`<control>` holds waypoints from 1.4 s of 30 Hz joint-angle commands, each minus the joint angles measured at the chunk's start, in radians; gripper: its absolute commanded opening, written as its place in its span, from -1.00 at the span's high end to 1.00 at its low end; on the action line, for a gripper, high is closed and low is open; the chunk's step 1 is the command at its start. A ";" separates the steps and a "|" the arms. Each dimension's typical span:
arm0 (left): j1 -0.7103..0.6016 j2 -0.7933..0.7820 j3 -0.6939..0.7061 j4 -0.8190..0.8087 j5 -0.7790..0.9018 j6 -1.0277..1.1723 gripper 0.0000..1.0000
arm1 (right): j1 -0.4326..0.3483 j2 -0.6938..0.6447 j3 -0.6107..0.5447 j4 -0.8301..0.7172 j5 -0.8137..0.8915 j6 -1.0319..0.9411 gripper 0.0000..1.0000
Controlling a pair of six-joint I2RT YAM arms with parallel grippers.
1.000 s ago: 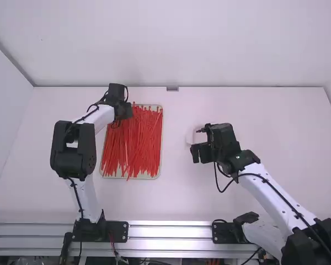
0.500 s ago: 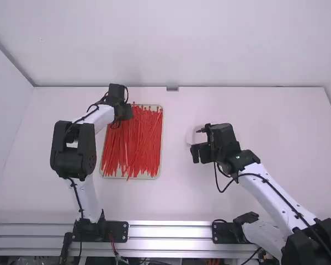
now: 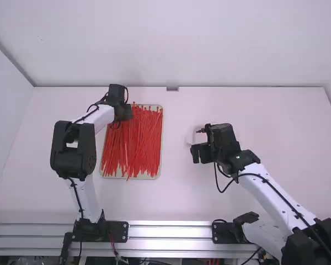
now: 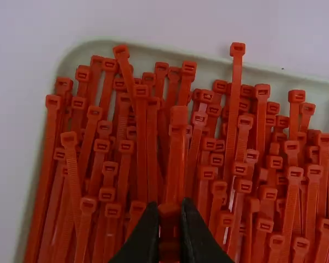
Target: Fasten the cable tie
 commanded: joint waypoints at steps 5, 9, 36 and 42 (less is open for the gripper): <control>0.009 -0.028 0.018 -0.006 -0.004 -0.006 0.85 | -0.004 -0.011 0.030 -0.005 0.001 0.002 -0.99; 0.009 -0.028 0.018 -0.006 -0.004 -0.010 0.87 | 0.000 -0.011 0.030 -0.005 0.001 0.001 -0.99; 0.010 -0.028 0.018 -0.010 -0.004 -0.010 0.96 | -0.004 -0.011 0.030 -0.005 0.001 0.002 -0.99; 0.009 -0.028 0.018 -0.010 -0.005 -0.010 0.61 | -0.002 -0.011 0.030 -0.005 0.001 0.001 -0.99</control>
